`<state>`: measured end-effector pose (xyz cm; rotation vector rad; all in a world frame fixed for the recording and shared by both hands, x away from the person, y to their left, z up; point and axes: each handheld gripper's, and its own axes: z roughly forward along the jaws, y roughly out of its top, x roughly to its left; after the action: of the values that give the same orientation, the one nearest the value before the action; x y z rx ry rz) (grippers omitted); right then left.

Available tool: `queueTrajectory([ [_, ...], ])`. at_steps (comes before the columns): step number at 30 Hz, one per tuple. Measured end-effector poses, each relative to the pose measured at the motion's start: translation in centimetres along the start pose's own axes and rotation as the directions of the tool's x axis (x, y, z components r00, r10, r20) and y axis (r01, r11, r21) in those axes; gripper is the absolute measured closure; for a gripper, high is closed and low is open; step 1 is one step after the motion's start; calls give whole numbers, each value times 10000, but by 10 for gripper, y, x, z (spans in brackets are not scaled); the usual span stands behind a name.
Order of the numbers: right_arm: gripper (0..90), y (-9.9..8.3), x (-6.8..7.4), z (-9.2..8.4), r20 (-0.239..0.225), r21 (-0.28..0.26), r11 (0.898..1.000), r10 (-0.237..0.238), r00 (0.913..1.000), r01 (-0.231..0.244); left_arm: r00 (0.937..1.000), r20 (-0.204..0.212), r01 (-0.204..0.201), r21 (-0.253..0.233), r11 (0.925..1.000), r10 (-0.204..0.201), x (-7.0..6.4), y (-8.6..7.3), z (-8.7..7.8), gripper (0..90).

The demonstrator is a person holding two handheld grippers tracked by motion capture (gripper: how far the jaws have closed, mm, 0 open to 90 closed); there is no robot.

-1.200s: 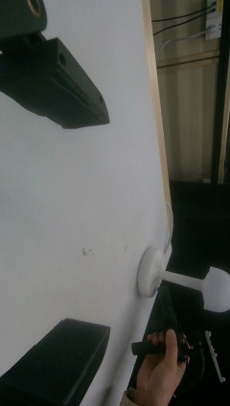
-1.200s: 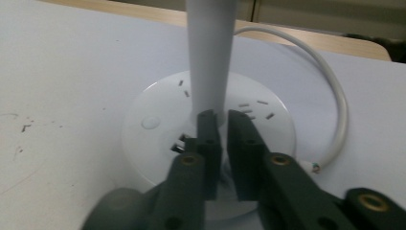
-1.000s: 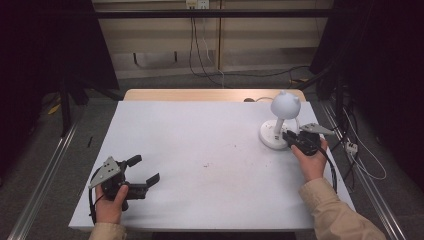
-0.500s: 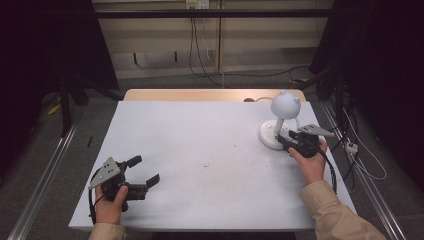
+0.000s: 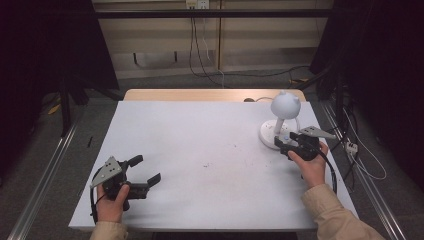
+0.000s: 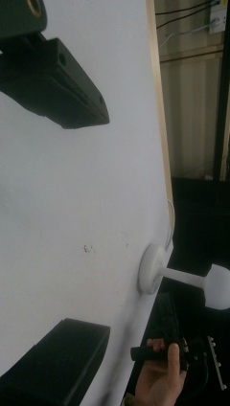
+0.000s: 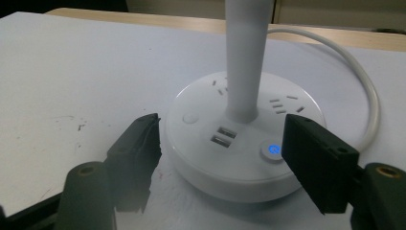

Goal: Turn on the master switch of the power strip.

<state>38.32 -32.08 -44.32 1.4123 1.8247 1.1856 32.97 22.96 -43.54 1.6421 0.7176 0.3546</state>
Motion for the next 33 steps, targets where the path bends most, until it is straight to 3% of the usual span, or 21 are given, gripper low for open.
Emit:
queueTrajectory([
  [33,190,-14,22,-25,-1115,-162,9998,-108,9937,90,9999,-75,-68,54,10000,69,1,-1,-3,28],
])
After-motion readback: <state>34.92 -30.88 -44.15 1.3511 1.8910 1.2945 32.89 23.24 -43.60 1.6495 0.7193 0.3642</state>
